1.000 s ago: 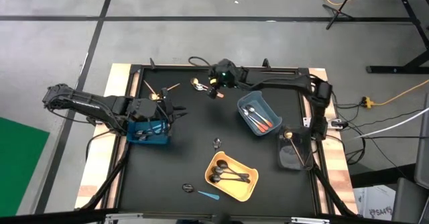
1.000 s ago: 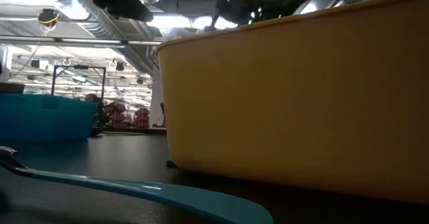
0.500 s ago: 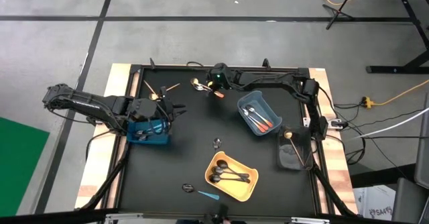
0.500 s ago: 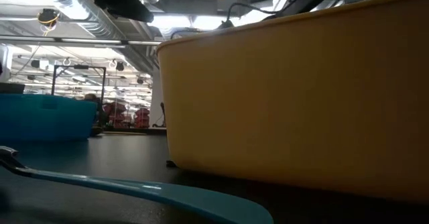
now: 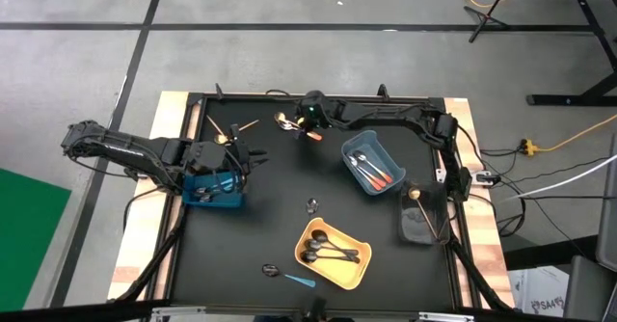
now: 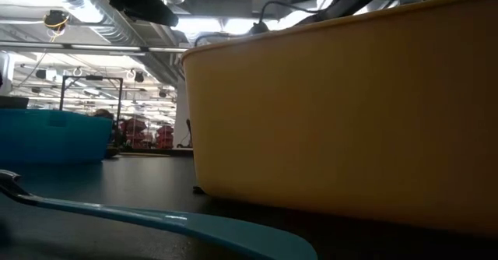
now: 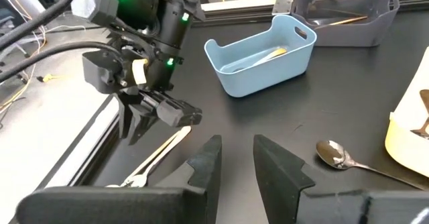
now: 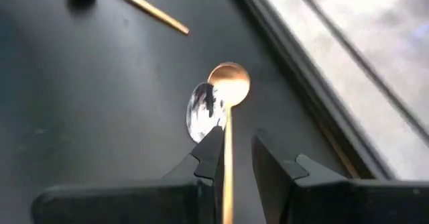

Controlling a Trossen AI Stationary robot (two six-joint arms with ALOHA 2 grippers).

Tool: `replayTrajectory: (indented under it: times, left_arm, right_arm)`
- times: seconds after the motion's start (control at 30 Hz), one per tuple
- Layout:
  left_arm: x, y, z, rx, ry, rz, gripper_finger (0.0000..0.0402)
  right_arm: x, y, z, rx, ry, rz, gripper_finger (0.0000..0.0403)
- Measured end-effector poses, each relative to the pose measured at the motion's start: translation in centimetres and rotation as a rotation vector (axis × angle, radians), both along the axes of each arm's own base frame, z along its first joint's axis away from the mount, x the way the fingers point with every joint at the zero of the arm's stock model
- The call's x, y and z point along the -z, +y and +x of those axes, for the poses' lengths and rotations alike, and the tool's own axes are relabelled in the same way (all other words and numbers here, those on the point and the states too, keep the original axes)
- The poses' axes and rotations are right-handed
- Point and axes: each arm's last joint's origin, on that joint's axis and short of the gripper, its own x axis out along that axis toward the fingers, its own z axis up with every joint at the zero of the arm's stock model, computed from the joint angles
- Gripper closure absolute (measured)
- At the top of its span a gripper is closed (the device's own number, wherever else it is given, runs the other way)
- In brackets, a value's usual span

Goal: Sort silverware by color (type)
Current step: Put the orange spoon into the gray bin

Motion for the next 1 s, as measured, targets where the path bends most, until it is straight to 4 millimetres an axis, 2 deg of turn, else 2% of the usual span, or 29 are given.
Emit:
replayTrajectory:
  times: [0.3, 0.43, 0.67, 0.87, 1.0]
  left_arm:
    - [0.0, 0.0, 0.0, -0.001, -0.001, 0.0, 0.0321]
    - [0.0, 0.8, 0.0, -0.044, -0.003, -0.008, 0.0321]
    - [0.4, 4.3, 0.8, -0.068, 0.002, -0.074, 0.0321]
    - [1.5, 8.2, 3.2, 0.016, -0.027, -0.074, 0.0321]
    - [3.2, 10.9, 4.6, 0.049, -0.016, -0.088, 0.0321]
  right_arm:
    - [-2.5, 0.6, 0.2, -0.024, 0.13, 0.082, 0.0338]
    - [-3.0, 0.6, 0.3, -0.021, 0.134, 0.082, 0.0338]
    - [-5.8, 0.5, 0.3, -0.019, 0.172, 0.096, 0.0338]
    - [-9.7, 0.7, -0.1, -0.021, 0.21, 0.109, 0.0338]
    - [-11.4, 1.0, -0.9, -0.02, 0.278, 0.134, 0.0338]
